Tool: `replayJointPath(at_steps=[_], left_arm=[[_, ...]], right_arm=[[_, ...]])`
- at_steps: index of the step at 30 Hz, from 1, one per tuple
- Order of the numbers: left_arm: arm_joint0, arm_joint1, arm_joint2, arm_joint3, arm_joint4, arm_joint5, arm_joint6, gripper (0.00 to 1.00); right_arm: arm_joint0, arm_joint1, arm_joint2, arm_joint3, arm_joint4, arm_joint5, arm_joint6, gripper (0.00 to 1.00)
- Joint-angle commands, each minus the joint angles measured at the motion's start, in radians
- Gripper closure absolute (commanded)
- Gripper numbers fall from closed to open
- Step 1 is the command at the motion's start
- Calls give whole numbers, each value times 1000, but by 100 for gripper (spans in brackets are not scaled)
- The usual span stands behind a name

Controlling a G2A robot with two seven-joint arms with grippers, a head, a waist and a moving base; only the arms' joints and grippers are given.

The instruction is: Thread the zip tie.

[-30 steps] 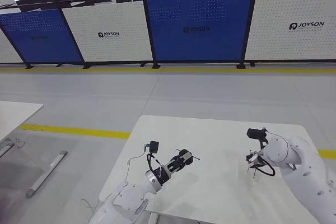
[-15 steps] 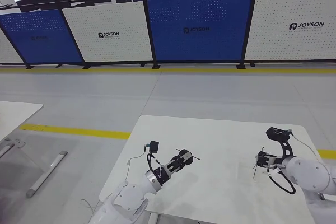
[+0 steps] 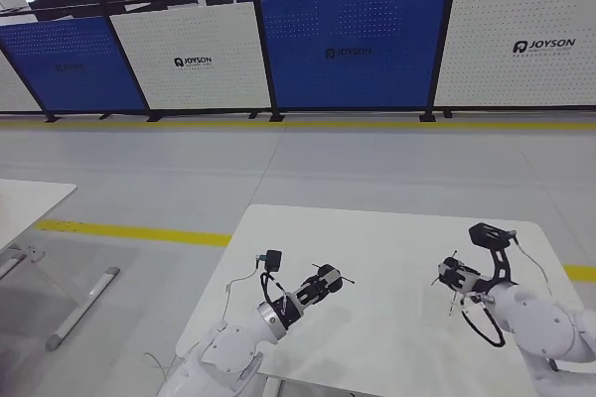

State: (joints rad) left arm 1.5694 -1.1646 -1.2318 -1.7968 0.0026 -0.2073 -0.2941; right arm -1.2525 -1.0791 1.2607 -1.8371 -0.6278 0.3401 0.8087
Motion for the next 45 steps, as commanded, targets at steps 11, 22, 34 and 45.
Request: replayJointPath(at_steps=[11, 22, 34, 45], left_arm=[[0, 0, 0, 0, 0, 0, 0, 100], [-36, -9, 51, 3, 41, 43, 46, 100], [-79, -24, 131, 42, 165, 103, 147, 100], [-79, -24, 131, 42, 165, 103, 147, 100]], right_arm=[[-72, -29, -25, -27, -76, 0, -149, 100], [-75, -30, -23, -24, -66, -1, -158, 100], [-118, -57, -20, -5, -41, 0, -295, 100], [-118, -57, -20, -5, -41, 0, -295, 100]])
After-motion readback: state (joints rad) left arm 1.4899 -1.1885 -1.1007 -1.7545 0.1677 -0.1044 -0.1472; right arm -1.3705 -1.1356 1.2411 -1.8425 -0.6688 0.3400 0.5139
